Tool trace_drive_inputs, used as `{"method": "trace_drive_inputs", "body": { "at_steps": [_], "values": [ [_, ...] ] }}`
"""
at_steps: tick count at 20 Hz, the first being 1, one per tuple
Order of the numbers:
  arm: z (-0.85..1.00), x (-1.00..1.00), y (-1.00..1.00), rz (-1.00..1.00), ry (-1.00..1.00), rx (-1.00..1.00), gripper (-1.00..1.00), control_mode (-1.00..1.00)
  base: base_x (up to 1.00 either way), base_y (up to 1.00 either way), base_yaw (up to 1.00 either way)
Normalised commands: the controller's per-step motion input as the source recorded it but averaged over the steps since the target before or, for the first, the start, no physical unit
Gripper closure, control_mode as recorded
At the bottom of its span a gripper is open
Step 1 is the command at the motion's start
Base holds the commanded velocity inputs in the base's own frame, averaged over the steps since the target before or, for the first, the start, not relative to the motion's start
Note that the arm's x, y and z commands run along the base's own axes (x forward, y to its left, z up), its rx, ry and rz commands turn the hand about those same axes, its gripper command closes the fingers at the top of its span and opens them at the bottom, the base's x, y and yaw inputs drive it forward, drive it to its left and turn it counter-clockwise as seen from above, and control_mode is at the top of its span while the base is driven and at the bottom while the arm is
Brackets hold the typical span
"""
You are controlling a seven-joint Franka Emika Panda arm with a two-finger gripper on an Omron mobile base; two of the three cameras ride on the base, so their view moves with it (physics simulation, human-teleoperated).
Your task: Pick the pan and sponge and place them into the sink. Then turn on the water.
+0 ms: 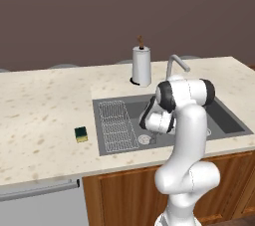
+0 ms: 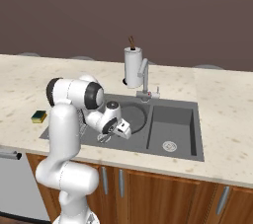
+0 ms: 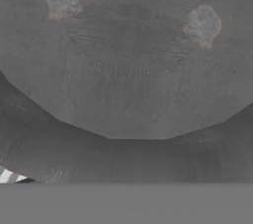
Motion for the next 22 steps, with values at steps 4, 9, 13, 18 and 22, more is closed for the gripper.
{"method": "trace_drive_inputs", "body": {
  "at_steps": [4, 9, 13, 18, 22],
  "values": [
    [-0.28, 0.25, 0.0, -0.05, 0.0, 0.04, 1.0, -1.0, 0.0, 0.0, 0.0],
    [-0.21, 0.07, 0.0, -0.02, 0.0, 0.06, 1.0, -1.0, 0.0, 0.0, 0.0],
    [-0.01, -0.06, 0.02, -0.01, 0.0, 0.1, 1.0, -1.0, 0.0, 0.0, 0.0],
    [0.0, -0.03, 0.02, -0.03, 0.0, 0.11, 1.0, -1.0, 0.0, 0.0, 0.0],
    [-0.07, 0.0, 0.07, -0.04, 0.0, 0.09, 1.0, -1.0, 0.0, 0.0, 0.0]
  ]
}}
